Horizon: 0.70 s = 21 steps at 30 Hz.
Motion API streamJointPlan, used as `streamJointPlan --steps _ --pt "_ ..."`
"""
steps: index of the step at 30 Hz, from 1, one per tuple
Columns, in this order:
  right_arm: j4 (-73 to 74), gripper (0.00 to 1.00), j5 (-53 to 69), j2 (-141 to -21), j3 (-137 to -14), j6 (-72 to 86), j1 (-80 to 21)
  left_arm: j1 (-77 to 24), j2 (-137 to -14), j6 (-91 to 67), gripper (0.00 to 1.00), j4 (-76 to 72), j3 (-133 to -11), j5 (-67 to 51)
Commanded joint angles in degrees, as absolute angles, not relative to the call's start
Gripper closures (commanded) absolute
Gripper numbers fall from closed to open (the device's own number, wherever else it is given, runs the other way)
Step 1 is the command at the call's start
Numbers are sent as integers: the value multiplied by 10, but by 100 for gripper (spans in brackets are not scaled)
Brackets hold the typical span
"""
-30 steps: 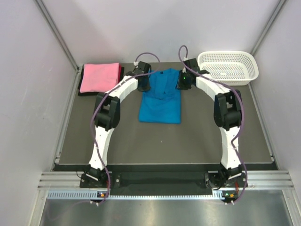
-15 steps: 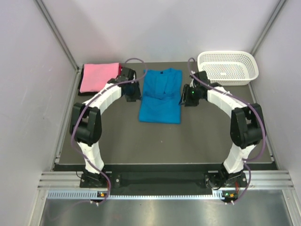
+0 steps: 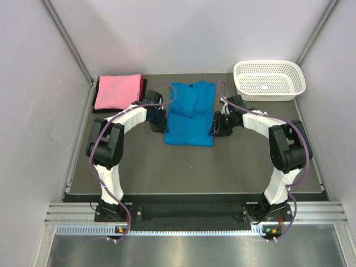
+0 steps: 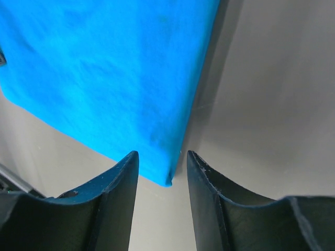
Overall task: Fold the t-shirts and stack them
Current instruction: Fold the tshirt
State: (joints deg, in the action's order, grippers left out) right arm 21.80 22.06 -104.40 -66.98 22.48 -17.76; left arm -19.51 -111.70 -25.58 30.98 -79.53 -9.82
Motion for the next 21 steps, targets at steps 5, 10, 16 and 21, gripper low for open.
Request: streamJointPlan --steps 5,10,16,21 --pt "154 72 258 -1049 -622 222 -182 -195 -1078 -278 100 261 -705 -111" --pt "139 100 255 -1033 -591 227 -183 -196 -1051 -296 100 236 -660 -120" --pt "143 100 239 -985 -550 230 -183 -202 -1012 -310 100 225 -622 -129" --pt "166 100 225 -932 -512 229 -185 -222 -967 -316 100 241 -581 -119"
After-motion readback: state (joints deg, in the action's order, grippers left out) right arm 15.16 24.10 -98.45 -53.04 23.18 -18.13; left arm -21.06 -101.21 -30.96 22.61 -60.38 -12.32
